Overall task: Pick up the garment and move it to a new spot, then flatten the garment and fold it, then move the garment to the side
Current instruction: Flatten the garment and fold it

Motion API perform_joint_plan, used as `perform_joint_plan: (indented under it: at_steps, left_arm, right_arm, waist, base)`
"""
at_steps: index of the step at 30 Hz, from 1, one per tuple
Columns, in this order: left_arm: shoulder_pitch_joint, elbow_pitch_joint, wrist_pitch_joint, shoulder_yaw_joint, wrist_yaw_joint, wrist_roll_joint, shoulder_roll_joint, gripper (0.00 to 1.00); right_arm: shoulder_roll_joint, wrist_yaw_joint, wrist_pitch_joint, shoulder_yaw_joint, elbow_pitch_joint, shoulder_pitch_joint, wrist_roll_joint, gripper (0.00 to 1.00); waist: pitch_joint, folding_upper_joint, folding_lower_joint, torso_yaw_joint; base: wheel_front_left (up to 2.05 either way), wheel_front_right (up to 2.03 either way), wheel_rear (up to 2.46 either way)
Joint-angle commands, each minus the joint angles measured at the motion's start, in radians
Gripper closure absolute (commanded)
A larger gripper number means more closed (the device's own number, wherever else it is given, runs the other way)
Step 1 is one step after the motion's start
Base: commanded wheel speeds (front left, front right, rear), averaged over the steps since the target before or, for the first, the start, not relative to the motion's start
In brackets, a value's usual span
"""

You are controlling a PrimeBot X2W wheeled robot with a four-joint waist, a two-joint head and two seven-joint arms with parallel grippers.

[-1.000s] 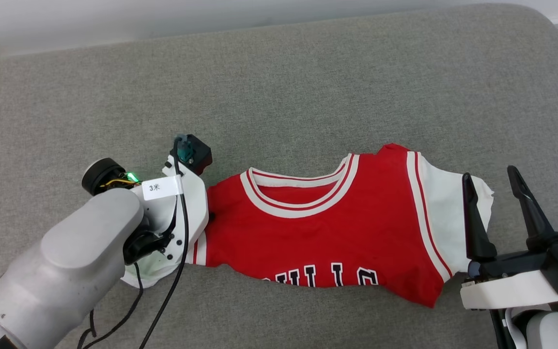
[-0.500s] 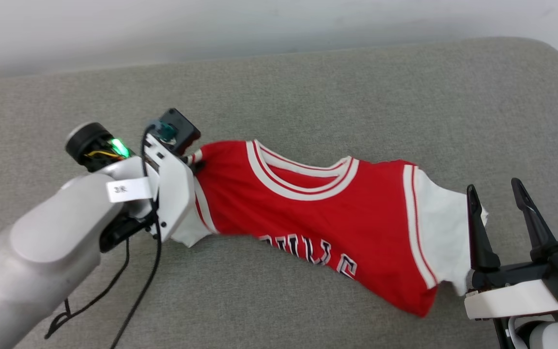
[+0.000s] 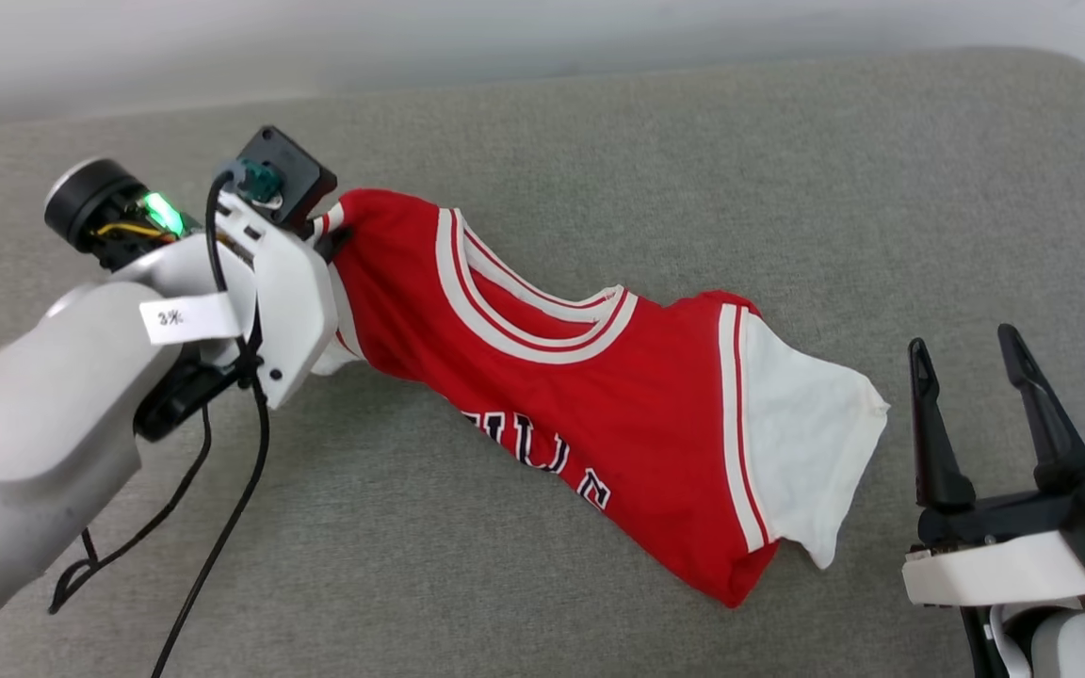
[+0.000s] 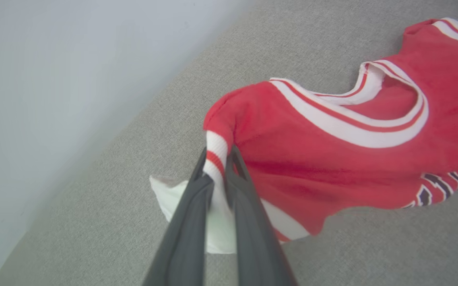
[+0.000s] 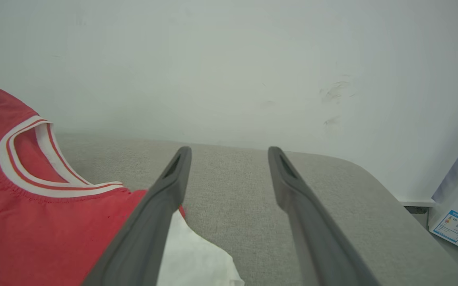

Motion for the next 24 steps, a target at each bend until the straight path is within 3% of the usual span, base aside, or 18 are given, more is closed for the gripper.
perform_joint_plan:
  at_steps: [1, 12, 22, 23, 24]
  left_arm:
    - [-0.024, 0.018, 0.007, 0.002, -0.002, 0.006, -0.009, 1.0]
    - [-0.141, 0.294, -0.038, -0.011, -0.056, 0.036, -0.145, 1.0]
    - [-0.126, 0.564, -0.077, -0.08, -0.102, 0.015, -0.26, 1.0]
    - [-0.122, 0.581, -0.085, -0.081, -0.103, 0.009, -0.27, 0.69]
    - [-0.124, 0.591, -0.099, -0.085, -0.105, 0.01, -0.277, 0.08]
  right_arm:
    - [0.003, -0.001, -0.002, 0.003, -0.009, -0.024, 0.003, 0.0]
    - [0.003, -0.001, -0.002, 0.01, -0.038, -0.108, 0.012, 0.0]
    - [0.003, -0.001, -0.002, 0.01, -0.041, -0.134, 0.01, 0.0]
    - [0.003, -0.001, -0.002, 0.008, -0.039, -0.133, 0.008, 0.0]
    - [0.003, -0.001, -0.002, 0.005, -0.038, -0.131, 0.006, 0.0]
  waist:
    - [0.039, 0.0, 0.0, -0.025]
    - [0.186, 0.0, 0.0, -0.104]
    - [0.218, 0.0, 0.0, -0.122]
    - [0.214, 0.0, 0.0, -0.12]
    - [0.209, 0.0, 0.0, -0.116]
  base:
    - [0.0, 0.0, 0.0]
    - [0.0, 0.0, 0.0]
    - [0.0, 0.0, 0.0]
    - [0.0, 0.0, 0.0]
    - [0.0, 0.0, 0.0]
